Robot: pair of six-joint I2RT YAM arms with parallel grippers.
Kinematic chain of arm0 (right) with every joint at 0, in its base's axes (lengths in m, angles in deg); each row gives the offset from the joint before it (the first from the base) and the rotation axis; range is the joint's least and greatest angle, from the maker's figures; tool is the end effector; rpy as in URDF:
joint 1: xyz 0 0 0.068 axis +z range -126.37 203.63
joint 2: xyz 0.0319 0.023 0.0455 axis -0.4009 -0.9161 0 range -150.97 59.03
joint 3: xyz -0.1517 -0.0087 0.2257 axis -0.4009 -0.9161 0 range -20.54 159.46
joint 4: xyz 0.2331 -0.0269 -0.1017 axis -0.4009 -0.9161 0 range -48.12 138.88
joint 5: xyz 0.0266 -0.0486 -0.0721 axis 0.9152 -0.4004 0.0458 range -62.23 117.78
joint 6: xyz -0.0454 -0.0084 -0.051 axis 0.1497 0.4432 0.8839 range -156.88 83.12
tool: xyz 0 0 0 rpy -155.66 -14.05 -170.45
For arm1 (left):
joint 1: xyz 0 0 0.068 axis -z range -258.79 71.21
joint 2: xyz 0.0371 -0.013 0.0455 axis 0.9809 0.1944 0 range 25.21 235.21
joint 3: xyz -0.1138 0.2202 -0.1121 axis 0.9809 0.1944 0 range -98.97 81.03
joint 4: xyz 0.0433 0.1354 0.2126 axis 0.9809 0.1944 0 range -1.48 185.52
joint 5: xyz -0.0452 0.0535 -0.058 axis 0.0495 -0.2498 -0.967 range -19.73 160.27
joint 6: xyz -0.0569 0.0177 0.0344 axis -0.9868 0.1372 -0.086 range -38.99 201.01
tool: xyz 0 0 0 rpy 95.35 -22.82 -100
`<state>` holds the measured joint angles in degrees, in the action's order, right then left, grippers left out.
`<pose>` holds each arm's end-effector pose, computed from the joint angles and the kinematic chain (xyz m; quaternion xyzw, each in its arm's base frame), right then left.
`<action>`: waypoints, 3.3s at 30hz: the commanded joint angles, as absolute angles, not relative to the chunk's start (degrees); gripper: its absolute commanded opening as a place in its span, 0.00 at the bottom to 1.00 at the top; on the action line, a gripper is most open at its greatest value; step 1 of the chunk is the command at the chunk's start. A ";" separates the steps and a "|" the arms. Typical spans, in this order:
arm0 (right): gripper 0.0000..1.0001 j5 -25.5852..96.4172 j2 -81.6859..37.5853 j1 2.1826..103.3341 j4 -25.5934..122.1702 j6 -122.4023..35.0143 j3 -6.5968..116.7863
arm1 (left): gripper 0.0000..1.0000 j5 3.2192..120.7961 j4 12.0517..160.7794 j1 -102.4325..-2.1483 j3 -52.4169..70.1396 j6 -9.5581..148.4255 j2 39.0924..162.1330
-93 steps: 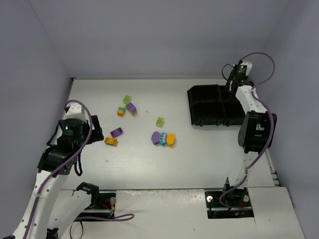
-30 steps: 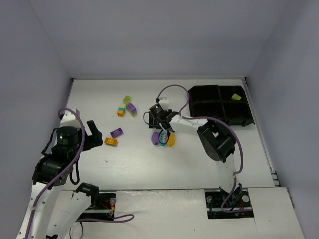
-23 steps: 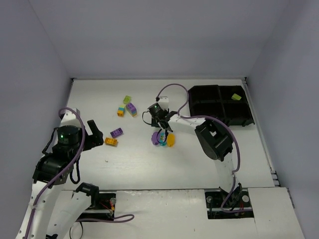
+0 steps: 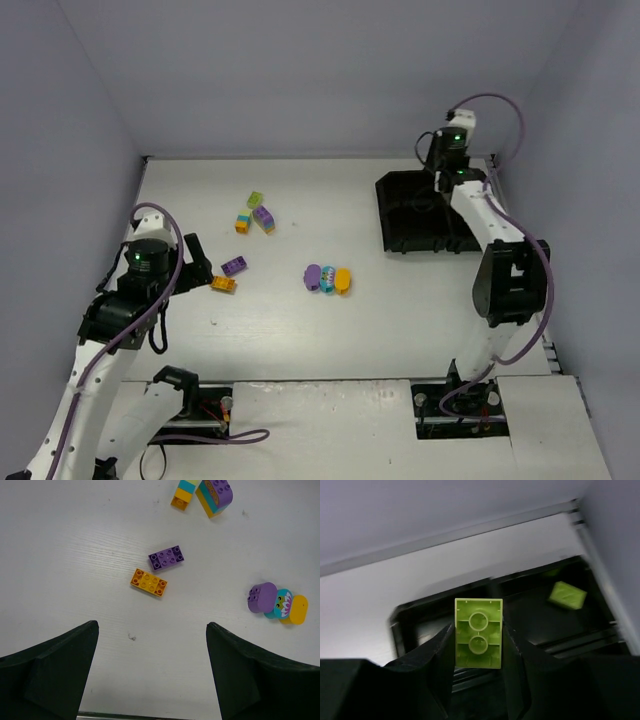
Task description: Sort the legos into containers by color
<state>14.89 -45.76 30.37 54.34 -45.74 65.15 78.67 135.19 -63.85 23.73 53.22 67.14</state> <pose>0.4554 0.0413 0.3163 0.0838 0.7797 -0.0040 0.6205 0.1459 -0.0307 0.3435 -0.1330 0.8598 -0.1186 0.4785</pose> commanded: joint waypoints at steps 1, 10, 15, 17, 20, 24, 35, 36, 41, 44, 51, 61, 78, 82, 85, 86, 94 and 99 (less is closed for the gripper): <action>0.05 21.60 -45.64 24.70 55.91 -41.02 67.26 | 0.82 78.88 130.80 -63.67 22.76 52.19 68.97; 0.15 27.16 -55.56 15.02 56.09 -39.69 73.23 | 0.82 78.79 128.86 -63.67 21.36 52.01 72.84; 0.30 26.72 -60.14 14.05 56.09 -39.87 76.66 | 0.82 79.58 128.69 -63.67 21.09 52.10 73.63; 0.37 26.98 -61.99 13.96 55.83 -39.95 77.89 | 0.82 79.67 128.60 -63.76 21.09 52.19 73.90; 0.41 26.90 -63.93 13.88 55.04 -39.95 80.18 | 0.82 79.85 128.77 -63.67 21.09 52.19 74.07; 0.53 26.81 -64.19 13.96 54.33 -40.22 81.85 | 0.82 79.85 128.95 -63.67 21.26 52.10 74.07; 0.58 30.41 -47.15 22.39 54.68 -41.28 72.73 | 0.82 79.85 129.12 -63.67 21.18 52.89 73.20; 0.60 30.41 -44.53 25.62 54.68 -41.53 71.76 | 0.82 79.76 129.12 -63.67 21.18 52.89 73.19; 0.64 34.01 -38.62 35.48 55.04 -42.86 66.04 | 0.82 79.41 129.56 -63.67 21.09 52.89 72.41; 0.65 34.98 -36.86 43.04 54.95 -42.33 63.05 | 0.82 79.32 130.27 -63.76 21.09 52.80 71.53; 0.66 39.29 -39.66 57.37 55.21 -40.13 59.88 | 0.82 79.94 132.02 -63.67 21.70 52.63 69.77; 0.70 44.03 -48.28 67.75 54.77 -37.93 62.16 | 0.82 80.20 133.96 -63.67 23.02 52.09 69.24; 0.69 40.78 -29.31 62.48 51.61 -38.20 49.08 | 0.77 66.76 117.45 -63.58 22.67 78.27 96.29; 0.69 41.22 -21.94 59.67 49.68 -37.93 44.69 | 0.73 65.88 115.86 -63.67 21.00 84.87 102.63; 0.69 41.92 -18.94 57.56 49.41 -38.64 42.84 | 0.73 64.38 112.87 -64.02 21.44 88.48 106.41; 0.69 41.75 -17.28 57.30 49.15 -38.72 41.79 | 0.73 64.12 111.82 -64.29 21.18 90.05 107.37; 0.69 41.13 -13.39 56.77 49.15 -40.48 37.47 | 0.66 59.28 113.65 -67.10 15.29 94.37 120.38; 0.69 41.40 -13.65 56.77 49.15 -40.75 36.85 | 0.61 59.72 113.74 -67.28 13.71 94.55 125.30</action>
<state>41.32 -15.21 56.93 46.84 -39.95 36.30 61.19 114.80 -67.02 16.15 92.46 125.26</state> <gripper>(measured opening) 0.688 0.620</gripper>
